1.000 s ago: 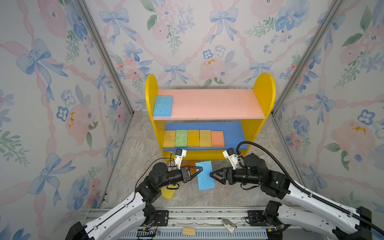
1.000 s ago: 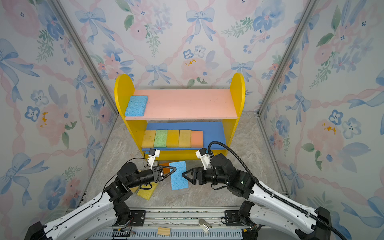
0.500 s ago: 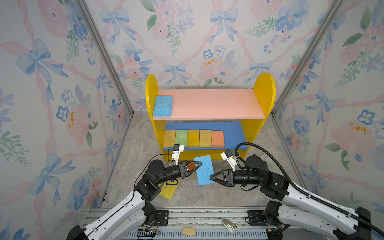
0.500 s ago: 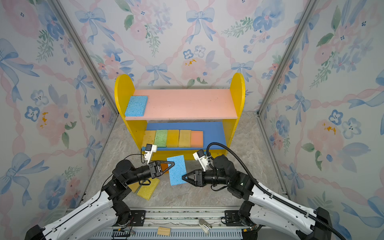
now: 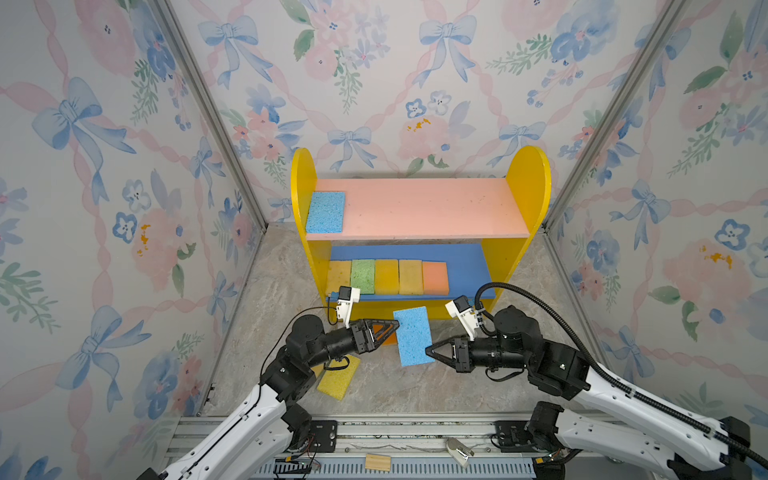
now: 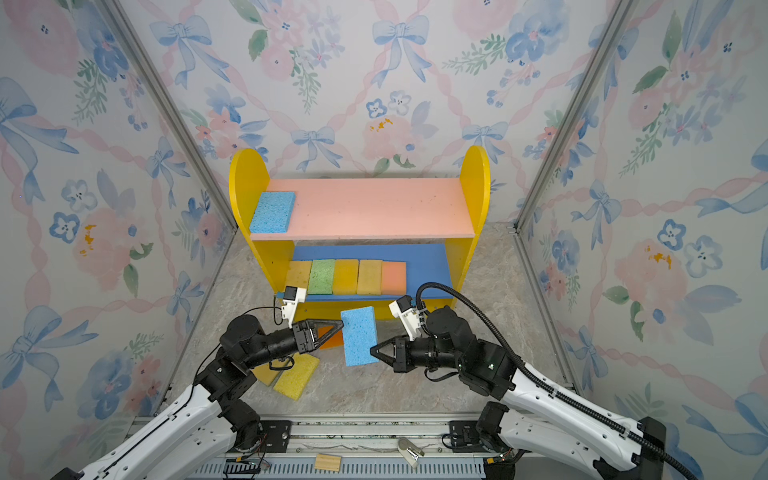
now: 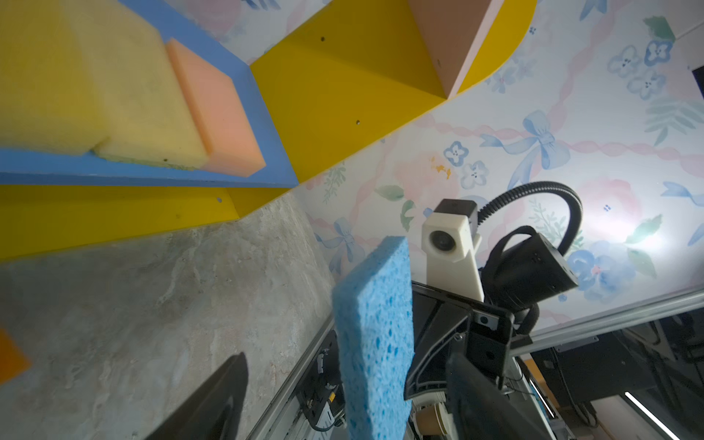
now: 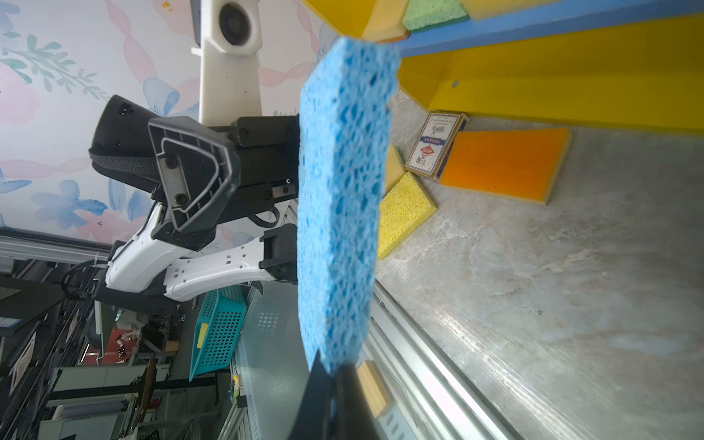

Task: Place and organize the cleaning sponges onto the shelf
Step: 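Carry the blue sponge up toward the shelf with the right gripper, then lower the blue sponge onto the pink top board beside the first and release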

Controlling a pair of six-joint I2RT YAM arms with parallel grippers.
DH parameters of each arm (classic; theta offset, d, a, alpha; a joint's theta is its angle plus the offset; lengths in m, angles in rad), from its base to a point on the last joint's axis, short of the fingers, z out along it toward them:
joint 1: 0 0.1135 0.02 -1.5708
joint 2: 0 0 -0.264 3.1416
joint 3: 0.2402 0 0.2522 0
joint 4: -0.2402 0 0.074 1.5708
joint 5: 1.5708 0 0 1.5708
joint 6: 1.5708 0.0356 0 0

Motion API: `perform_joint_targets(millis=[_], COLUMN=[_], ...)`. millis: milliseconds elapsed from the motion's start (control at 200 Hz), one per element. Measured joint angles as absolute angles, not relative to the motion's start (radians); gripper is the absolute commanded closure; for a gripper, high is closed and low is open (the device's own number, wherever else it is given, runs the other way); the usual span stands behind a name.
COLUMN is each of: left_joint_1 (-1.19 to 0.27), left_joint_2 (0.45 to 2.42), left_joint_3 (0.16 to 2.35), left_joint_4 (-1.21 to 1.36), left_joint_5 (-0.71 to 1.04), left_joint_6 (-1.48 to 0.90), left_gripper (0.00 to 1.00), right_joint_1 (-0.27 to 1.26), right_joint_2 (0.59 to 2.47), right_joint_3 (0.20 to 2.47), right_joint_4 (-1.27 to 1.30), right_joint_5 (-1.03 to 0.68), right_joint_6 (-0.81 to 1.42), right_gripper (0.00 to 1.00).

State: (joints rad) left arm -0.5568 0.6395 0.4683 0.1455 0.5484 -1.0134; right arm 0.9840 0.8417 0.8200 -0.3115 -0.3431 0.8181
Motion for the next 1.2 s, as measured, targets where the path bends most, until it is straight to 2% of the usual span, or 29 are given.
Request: perform_joint_targets(millis=[200, 345, 630, 1200], left_joint_1=[-0.482, -0.474, -0.474, -0.474], left_joint_2=[0.505, 0.495, 0.529, 0.534], left_joint_3=[0.534, 0.533, 0.527, 0.529], left_joint_4=[-0.105, -0.197, -0.316, -0.332], left_joint_5=[0.414, 0.341, 0.242, 0.243], left_joint_6=[-0.883, -0.835, -0.699, -0.604], left_gripper=[0.02, 0.02, 0.02, 0.02], right_joint_1=[1.054, 1.087, 1.053, 0.853], right_joint_2=[0.849, 0.925, 1.268, 1.871], right_joint_3=[1.019, 1.185, 1.71, 2.46], right_joint_4=[-0.482, -0.571, -0.719, -0.856], right_joint_5=[-0.236, -0.186, -0.081, -0.18], right_joint_6=[0.742, 0.712, 0.668, 0.646], right_gripper=[1.0, 1.0, 1.0, 1.0])
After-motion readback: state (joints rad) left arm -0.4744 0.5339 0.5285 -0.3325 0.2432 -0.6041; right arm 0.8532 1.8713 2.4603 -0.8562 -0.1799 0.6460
